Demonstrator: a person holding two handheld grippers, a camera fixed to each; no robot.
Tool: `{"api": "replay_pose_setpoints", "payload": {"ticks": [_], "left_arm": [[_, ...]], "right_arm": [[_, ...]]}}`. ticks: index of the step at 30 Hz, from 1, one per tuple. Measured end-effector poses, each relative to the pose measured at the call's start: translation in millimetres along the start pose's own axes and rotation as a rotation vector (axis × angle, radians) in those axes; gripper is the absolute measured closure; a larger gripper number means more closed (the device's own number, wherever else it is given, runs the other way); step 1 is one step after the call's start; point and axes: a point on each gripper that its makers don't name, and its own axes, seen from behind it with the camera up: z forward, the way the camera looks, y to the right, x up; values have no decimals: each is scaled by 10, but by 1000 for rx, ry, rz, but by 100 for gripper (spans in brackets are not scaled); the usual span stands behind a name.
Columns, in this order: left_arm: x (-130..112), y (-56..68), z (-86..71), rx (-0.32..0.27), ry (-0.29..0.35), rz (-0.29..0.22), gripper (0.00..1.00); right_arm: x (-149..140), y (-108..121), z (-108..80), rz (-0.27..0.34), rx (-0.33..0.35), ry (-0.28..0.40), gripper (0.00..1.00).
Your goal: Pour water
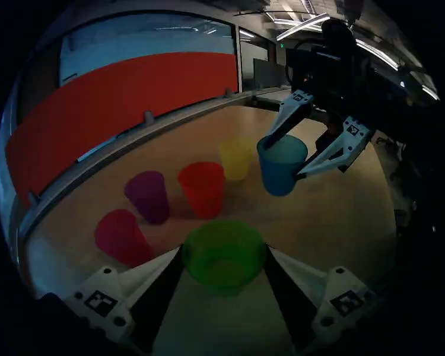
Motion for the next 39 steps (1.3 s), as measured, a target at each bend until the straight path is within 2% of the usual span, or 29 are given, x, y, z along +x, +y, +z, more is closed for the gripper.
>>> {"api": "replay_pose_setpoints", "payload": {"ticks": [14,29,32,36,39], "left_arm": [[-155,10,52,-3,-9,-29,11],[-217,25,43,-12,1,-52,10],[-249,22,49,-11,-8,-50,9],[-301,21,64,-6,-23,-33,1],[-300,40,62,-12,-22,-26,1]], "right_arm": [[-112,-27,77,9,1,-26,7],[-218,-78,112,12,2,-47,7],[-224,-85,112,13,2,-46,7],[-230,-90,108,18,5,-44,7],[-246,-91,113,19,4,-46,7]]}}
